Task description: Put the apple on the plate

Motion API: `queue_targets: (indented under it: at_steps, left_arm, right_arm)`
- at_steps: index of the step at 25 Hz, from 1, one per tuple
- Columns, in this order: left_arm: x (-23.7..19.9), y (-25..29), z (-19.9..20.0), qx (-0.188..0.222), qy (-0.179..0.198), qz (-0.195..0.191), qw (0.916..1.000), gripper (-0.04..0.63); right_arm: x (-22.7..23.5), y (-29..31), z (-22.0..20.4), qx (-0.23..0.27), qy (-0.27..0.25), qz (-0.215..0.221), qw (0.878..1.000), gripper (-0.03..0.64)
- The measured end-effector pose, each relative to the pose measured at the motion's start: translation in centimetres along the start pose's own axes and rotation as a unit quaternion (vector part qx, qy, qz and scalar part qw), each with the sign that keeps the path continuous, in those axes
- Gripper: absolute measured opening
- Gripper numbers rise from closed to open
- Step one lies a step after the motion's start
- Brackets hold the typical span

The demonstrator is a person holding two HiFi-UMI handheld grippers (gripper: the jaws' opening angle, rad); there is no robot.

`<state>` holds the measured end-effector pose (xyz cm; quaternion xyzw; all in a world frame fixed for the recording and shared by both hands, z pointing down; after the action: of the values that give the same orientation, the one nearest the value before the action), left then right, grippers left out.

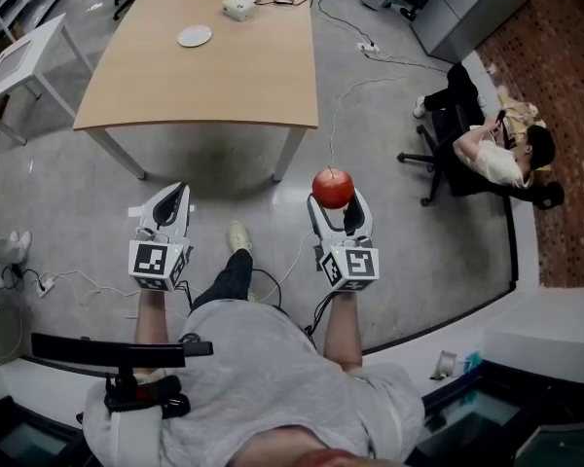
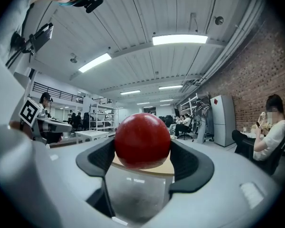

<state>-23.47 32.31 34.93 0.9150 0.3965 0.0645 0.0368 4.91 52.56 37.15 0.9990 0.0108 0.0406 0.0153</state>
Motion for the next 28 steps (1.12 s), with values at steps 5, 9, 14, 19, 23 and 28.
queue_targets:
  at_steps: [5, 9, 14, 19, 23, 28]
  left_arm:
    - [-1.1, 5.3, 1.7, 0.006, -0.007, -0.004, 0.9999, 0.02]
    - [-2.3, 10.0, 2.6, 0.004, -0.01, -0.003, 0.9999, 0.02]
    - [-3.2, 12.9, 3.1, 0.005, -0.011, 0.001, 0.9999, 0.02]
    - [-4.8, 16.6, 3.1, -0.002, -0.017, 0.016, 0.9997, 0.02]
    - [-5.8, 18.8, 2.9, -0.008, -0.018, 0.026, 0.9995, 0.02]
    - [-7.4, 21.0, 2.5, -0.014, -0.022, 0.041, 0.9988, 0.02]
  right_arm:
    - [2.8, 4.4, 0.9, -0.006, 0.0, -0.003, 1.0, 0.368]
    - [5.4, 8.5, 1.6, -0.011, 0.004, -0.001, 1.0, 0.368]
    - [7.0, 11.8, 1.9, -0.014, 0.006, 0.008, 1.0, 0.368]
    - [9.1, 16.4, 1.8, -0.022, 0.008, 0.025, 0.999, 0.368]
    - [10.1, 19.5, 1.7, -0.024, 0.008, 0.04, 0.999, 0.368]
    - [10.9, 23.2, 1.6, -0.027, 0.01, 0.059, 0.998, 0.368]
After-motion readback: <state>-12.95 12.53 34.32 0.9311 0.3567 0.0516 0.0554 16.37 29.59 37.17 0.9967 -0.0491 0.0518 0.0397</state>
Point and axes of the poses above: the fingertips, and each gripper's own axes: y forward along the fingers, x to its right, z out of its top, the point moved 8 cm from there along -y, backward along the fingers, and after that the axes turned 14 degrees about z, right-handed, at the moved point
